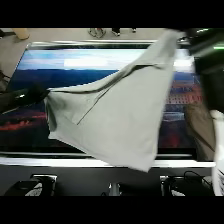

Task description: Fold the shirts.

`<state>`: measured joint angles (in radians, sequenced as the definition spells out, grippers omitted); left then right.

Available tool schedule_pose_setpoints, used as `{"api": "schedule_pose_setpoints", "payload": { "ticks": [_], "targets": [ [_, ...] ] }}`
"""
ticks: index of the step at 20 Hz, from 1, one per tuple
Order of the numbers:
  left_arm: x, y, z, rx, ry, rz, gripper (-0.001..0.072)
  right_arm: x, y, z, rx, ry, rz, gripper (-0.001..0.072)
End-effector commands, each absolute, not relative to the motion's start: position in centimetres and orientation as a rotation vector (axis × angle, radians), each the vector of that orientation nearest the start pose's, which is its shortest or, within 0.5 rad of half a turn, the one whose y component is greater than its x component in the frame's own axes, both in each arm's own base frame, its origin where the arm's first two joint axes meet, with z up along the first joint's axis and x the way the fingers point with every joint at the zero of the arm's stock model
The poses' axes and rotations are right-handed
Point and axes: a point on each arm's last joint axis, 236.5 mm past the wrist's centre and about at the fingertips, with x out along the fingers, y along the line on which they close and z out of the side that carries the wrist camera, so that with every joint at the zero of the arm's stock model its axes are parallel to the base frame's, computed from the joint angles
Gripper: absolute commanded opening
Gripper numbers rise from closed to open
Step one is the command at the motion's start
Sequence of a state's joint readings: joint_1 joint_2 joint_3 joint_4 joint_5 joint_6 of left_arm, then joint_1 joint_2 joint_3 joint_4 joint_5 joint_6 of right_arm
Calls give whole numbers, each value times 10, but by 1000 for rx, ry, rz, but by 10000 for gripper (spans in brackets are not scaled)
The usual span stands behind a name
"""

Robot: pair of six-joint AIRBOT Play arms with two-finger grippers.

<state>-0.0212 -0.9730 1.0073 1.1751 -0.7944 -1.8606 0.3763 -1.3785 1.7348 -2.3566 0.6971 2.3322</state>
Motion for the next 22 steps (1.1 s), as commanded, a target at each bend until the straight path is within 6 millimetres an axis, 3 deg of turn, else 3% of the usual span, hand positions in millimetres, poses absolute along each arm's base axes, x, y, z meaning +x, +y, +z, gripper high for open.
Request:
{"api": "schedule_pose_setpoints", "payload": {
  "ticks": [1,4,6,7,8,9,10,12,13,14,16,18,19,22],
  "targets": [
    [461,-65,55,-665,832,3,30,589,125,224,95,295,-93,16],
    [466,-75,0,-701,975,28,31,581,112,160,147,492,-202,17],
    [455,-85,-23,-717,1067,27,39,574,111,140,171,562,-228,35],
    [450,-85,-26,-711,1096,25,145,573,111,140,170,567,-227,217],
    [446,-80,-22,-673,1119,1,430,570,107,145,144,570,-229,433],
    [441,-70,-13,-610,1149,-41,588,564,101,156,91,571,-227,510],
    [435,-54,-3,-563,1184,-63,587,557,91,166,52,580,-229,510],
    [413,2,11,-498,1266,17,581,537,51,174,50,655,-264,509],
    [394,36,11,-462,1311,100,579,523,32,165,90,746,-255,492],
    [372,65,6,-440,1364,179,579,508,24,149,122,861,-201,419],
    [329,102,-15,-452,1464,292,579,459,44,111,187,1151,33,390],
    [302,103,-46,-552,1522,305,578,410,75,85,244,1368,244,390],
    [298,99,-58,-579,1520,290,578,393,82,73,232,1439,302,390],
    [303,80,-85,-608,1489,218,578,366,86,39,224,1559,332,389]
  ]
}}
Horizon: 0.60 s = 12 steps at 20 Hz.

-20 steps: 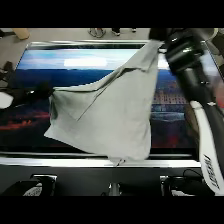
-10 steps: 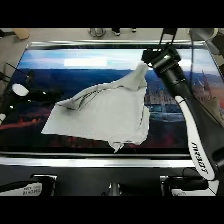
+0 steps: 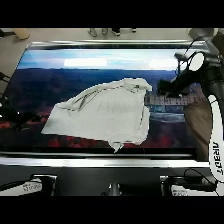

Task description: Fold the shirts.

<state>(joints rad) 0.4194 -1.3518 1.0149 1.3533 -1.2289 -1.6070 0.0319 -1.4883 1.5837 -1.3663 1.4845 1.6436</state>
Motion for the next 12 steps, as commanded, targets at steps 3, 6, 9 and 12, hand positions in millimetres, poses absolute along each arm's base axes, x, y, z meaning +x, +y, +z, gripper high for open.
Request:
{"api": "schedule_pose_setpoints", "payload": {
  "ticks": [3,6,9,12],
  "targets": [
    [303,64,-101,-619,1532,183,578,356,85,19,237,1602,320,389],
    [305,59,-107,-609,1543,173,575,351,81,10,214,1620,314,389],
    [306,55,-108,-614,1547,174,419,341,62,-6,151,1667,250,389],
    [306,53,-111,-624,1554,171,362,317,57,-35,149,1751,225,402]
  ]
}}
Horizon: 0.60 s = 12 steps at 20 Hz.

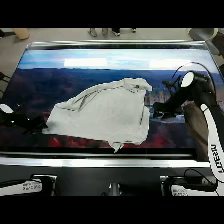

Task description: Fold the shirts.

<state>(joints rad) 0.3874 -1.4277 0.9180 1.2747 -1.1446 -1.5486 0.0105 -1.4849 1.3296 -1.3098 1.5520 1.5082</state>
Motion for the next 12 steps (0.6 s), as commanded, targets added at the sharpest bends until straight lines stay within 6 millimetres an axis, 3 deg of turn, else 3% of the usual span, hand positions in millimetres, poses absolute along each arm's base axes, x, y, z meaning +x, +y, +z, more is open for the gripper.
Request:
{"api": "schedule_pose_setpoints", "payload": {
  "ticks": [1,3,5,6,8,12],
  "targets": [
    [306,51,-113,-633,1559,167,339,308,59,-46,168,1775,228,421],
    [305,46,-117,-634,1576,155,245,292,66,-65,208,1810,235,428],
    [306,41,-120,-624,1586,144,231,279,71,-79,242,1840,236,428],
    [307,39,-120,-618,1584,141,130,272,75,-84,263,1853,247,429],
    [307,39,-119,-613,1583,134,31,262,80,-93,293,1871,254,429],
    [304,37,-116,-568,1592,77,28,254,87,-103,337,1879,255,430]
  ]
}}
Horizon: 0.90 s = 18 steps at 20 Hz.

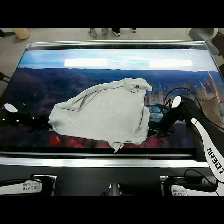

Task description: Fold the shirts.

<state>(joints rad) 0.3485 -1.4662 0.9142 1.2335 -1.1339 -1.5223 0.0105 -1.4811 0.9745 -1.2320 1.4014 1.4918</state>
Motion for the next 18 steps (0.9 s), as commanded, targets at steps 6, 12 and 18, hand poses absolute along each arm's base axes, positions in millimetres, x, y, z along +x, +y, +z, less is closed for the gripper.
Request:
{"api": "schedule_pose_setpoints", "payload": {
  "ticks": [6,12,18],
  "targets": [
    [313,39,-76,-497,1479,40,28,275,118,-110,521,1760,283,426],
    [342,22,-5,-524,1251,-42,27,291,128,-88,509,1651,375,13],
    [362,18,361,-311,293,-92,27,397,38,273,-46,607,190,14]
  ]
}}
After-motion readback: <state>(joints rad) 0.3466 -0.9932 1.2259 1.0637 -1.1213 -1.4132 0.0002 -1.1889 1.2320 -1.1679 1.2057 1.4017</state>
